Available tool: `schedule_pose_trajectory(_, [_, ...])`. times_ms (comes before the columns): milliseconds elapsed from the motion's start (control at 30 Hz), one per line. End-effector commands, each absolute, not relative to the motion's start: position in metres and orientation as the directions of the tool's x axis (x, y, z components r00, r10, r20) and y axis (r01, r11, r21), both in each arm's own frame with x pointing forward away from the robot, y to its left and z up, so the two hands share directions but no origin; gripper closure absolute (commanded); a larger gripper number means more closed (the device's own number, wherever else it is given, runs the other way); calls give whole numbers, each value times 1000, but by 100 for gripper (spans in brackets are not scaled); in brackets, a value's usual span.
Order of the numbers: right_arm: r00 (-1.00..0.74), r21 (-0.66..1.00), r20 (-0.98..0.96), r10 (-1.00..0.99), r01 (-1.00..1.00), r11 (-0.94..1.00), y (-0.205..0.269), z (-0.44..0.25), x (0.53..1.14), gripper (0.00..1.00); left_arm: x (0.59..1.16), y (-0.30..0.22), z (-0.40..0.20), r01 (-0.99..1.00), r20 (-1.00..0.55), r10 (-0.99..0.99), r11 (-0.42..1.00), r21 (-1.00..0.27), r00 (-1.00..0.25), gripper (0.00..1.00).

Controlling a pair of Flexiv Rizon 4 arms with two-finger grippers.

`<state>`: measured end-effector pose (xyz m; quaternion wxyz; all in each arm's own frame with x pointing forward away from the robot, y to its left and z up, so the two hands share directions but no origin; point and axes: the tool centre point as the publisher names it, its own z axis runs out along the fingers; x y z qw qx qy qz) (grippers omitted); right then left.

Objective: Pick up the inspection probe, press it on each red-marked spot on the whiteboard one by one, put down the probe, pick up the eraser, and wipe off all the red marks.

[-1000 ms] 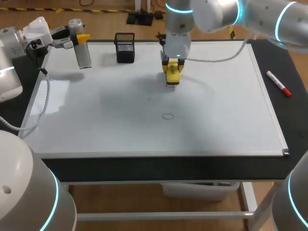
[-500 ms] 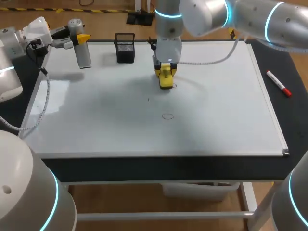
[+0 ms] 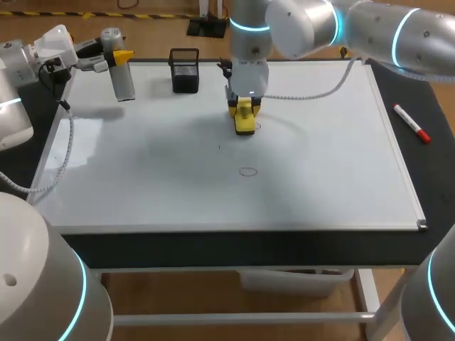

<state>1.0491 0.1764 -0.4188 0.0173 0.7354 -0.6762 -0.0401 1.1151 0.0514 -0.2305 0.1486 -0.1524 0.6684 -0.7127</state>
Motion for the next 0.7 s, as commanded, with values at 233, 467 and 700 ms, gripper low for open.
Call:
schedule_pose_trajectory(233, [83, 75, -22, -996, -994, -84, 171, -425, 1050, 100, 1115, 51, -230, 11, 16, -419, -62, -998, -908, 100])
schedule_pose_trajectory(467, [69, 71, -9, -998, -995, -70, 164, -427, 1049, 100, 1115, 51, -230, 11, 16, -419, -62, -998, -908, 100])
schedule_pose_trajectory(700, [26, 65, -10, -1000, -998, -27, 149, -428, 1048, 100, 1115, 51, -230, 11, 16, -419, -62, -998, -908, 100])
